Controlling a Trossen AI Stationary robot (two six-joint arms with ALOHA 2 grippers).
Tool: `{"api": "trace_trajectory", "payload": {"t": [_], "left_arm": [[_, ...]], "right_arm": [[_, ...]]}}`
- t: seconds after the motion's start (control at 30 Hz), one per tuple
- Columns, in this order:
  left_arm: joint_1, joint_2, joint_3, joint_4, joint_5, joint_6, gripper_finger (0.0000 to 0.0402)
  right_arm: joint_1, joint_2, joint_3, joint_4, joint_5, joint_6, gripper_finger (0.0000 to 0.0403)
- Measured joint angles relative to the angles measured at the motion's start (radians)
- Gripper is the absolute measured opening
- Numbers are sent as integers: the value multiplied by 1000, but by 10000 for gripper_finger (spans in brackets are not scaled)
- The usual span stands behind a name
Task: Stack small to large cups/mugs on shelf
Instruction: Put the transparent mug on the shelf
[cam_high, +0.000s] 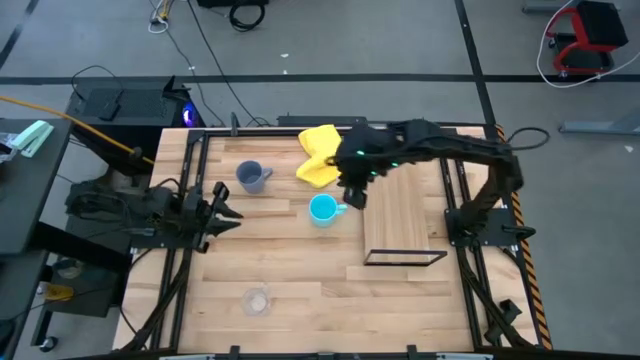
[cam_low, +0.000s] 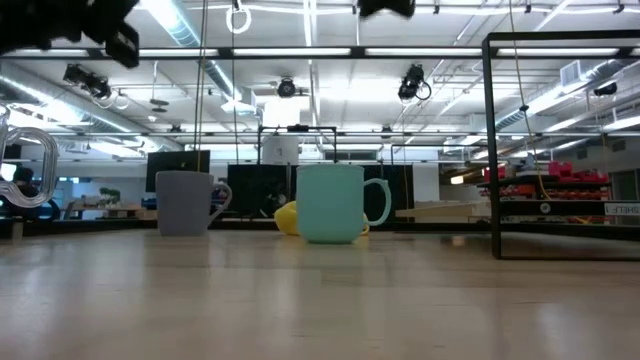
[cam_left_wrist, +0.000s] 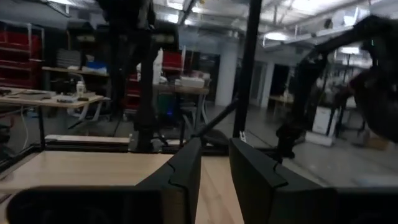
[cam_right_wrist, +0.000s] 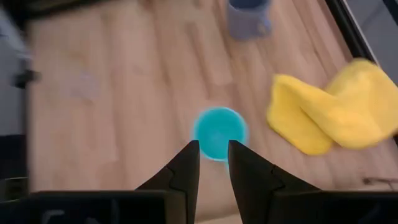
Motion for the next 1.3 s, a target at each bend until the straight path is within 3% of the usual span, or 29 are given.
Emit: {"api": "trace_trajectory", "payload": {"t": [0.13,0.27,0.57,0.73,1.0,1.3], "left_arm": [[-63,170,189,-264,-133,-14,90],[-127,392,417,-658,-266,-183,85],[-320,865,932,-1323,-275,-671,65],[-484,1080,1101,-1579,-237,-993,56],[-683,1255,1137,-1587,-206,-1400,63],[-705,1349,1137,-1381,-244,-1464,89]], "right_arm": [[109,-67,0,2,51,61,90],[238,-94,0,-8,147,113,89],[522,-70,-19,-96,380,312,89],[652,-65,-120,-98,415,468,89],[779,-63,-308,2,422,692,89],[882,-64,-414,114,479,793,89]]}}
